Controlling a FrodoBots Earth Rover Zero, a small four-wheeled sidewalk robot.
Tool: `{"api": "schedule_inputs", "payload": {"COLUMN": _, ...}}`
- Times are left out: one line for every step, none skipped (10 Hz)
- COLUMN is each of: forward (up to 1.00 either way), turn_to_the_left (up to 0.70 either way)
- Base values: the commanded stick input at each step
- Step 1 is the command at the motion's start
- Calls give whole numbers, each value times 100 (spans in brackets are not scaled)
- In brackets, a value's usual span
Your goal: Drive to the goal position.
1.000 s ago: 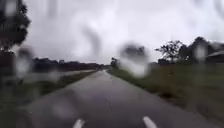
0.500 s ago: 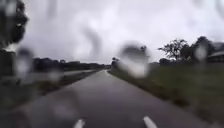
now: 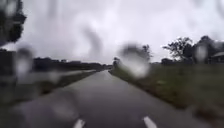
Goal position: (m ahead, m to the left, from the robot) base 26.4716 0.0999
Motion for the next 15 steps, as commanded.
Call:
{"api": "schedule_inputs", "payload": {"forward": 85, "turn_to_the_left": 0}}
{"api": "schedule_inputs", "payload": {"forward": 85, "turn_to_the_left": 0}}
{"api": "schedule_inputs", "payload": {"forward": 85, "turn_to_the_left": 0}}
{"api": "schedule_inputs", "payload": {"forward": 85, "turn_to_the_left": 0}}
{"api": "schedule_inputs", "payload": {"forward": 85, "turn_to_the_left": 0}}
{"api": "schedule_inputs", "payload": {"forward": 85, "turn_to_the_left": 0}}
{"api": "schedule_inputs", "payload": {"forward": 85, "turn_to_the_left": 0}}
{"api": "schedule_inputs", "payload": {"forward": 85, "turn_to_the_left": 0}}
{"api": "schedule_inputs", "payload": {"forward": 85, "turn_to_the_left": 0}}
{"api": "schedule_inputs", "payload": {"forward": 85, "turn_to_the_left": 0}}
{"api": "schedule_inputs", "payload": {"forward": 85, "turn_to_the_left": 0}}
{"api": "schedule_inputs", "payload": {"forward": 85, "turn_to_the_left": 0}}
{"api": "schedule_inputs", "payload": {"forward": 85, "turn_to_the_left": 0}}
{"api": "schedule_inputs", "payload": {"forward": 85, "turn_to_the_left": 0}}
{"api": "schedule_inputs", "payload": {"forward": 85, "turn_to_the_left": 0}}
